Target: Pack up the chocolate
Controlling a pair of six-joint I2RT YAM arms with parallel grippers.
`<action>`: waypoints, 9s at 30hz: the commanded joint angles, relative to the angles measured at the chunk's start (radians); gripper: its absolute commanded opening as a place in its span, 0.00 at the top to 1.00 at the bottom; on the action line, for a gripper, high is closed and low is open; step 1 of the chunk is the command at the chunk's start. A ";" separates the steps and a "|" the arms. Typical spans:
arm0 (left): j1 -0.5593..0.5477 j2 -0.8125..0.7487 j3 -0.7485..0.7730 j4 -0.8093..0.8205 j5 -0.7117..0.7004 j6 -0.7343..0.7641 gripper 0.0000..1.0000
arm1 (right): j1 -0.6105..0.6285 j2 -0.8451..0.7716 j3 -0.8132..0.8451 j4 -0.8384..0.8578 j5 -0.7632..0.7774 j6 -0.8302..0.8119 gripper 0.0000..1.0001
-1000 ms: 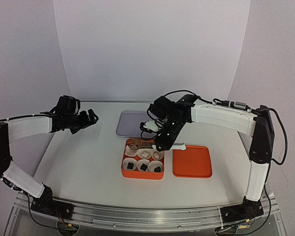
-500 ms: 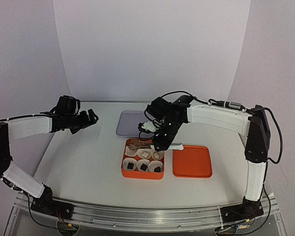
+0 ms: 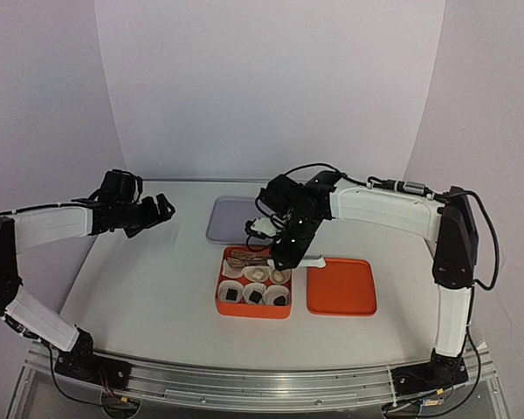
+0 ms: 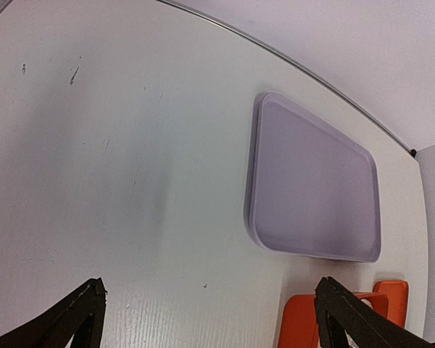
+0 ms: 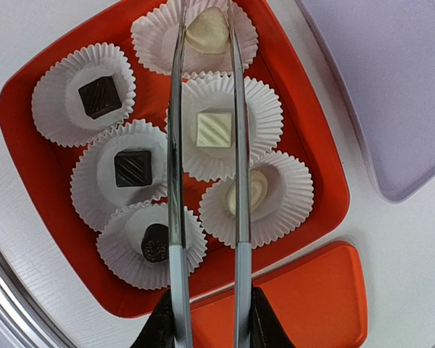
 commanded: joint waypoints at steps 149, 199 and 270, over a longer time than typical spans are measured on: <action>0.000 -0.135 -0.026 -0.044 0.031 0.013 0.00 | -0.592 -0.513 -0.645 0.175 0.011 0.612 0.18; 0.000 -0.195 -0.073 -0.053 0.025 0.009 0.00 | -0.593 -0.268 -0.668 0.145 0.064 0.624 1.00; -0.420 0.417 0.464 0.328 0.731 -0.372 0.94 | -0.394 -0.485 -0.371 0.333 -0.310 0.499 0.87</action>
